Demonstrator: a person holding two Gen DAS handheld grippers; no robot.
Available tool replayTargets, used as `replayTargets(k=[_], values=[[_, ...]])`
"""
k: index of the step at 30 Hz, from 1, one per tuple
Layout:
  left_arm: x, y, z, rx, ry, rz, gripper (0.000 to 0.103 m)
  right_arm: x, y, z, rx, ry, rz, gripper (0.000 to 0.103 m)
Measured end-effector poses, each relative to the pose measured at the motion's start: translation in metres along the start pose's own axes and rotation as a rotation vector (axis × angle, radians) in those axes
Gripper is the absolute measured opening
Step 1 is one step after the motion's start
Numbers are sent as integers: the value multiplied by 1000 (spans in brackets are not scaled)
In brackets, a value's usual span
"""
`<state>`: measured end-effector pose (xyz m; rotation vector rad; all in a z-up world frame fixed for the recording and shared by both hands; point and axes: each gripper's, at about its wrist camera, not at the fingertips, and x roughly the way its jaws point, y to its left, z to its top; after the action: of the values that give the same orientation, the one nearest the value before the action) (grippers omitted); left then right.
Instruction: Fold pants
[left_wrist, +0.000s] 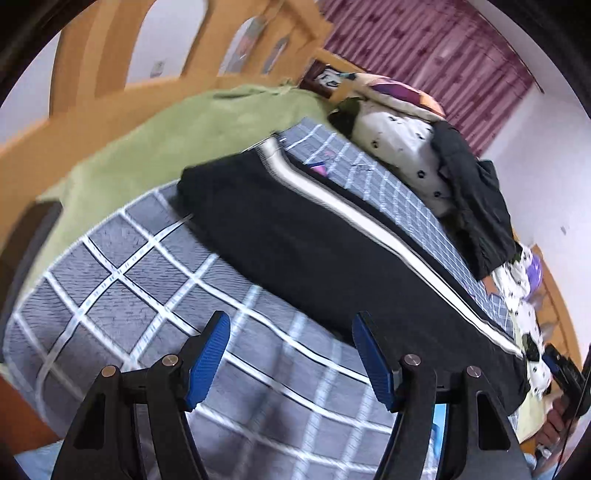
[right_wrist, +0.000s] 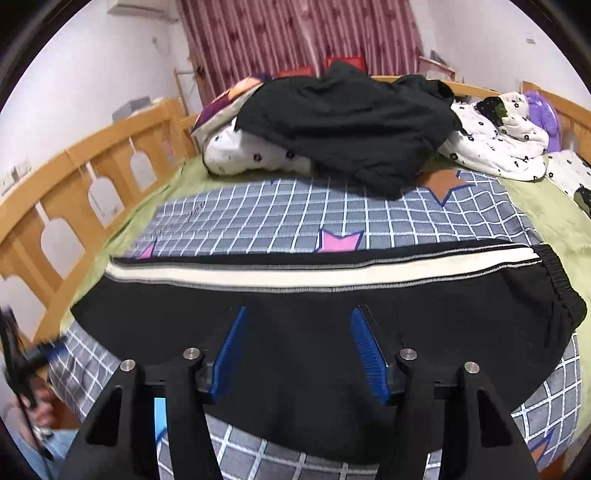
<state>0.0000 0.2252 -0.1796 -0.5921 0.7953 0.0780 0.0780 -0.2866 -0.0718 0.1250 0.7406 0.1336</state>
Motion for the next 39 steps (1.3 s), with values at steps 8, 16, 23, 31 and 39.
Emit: replayTargets(k=[8,16,23,31,39], values=[[72,53,53,-171,51,-30,37,17,-5,-2,-19,45,-56,58],[103,49,84,-187,75,-20,32,30,-7,-25,-88,112,-115,58],[62,-25,93,58,-90,233,14,6,-18,-37,-121,48,-100,58],[17,-252,60,546,-194,79,13,-33,-82,-46,-30,-54,-130,58],[63,-434,-90,887,-39,-191,5,-67,-152,-65,111,-128,-218,58]])
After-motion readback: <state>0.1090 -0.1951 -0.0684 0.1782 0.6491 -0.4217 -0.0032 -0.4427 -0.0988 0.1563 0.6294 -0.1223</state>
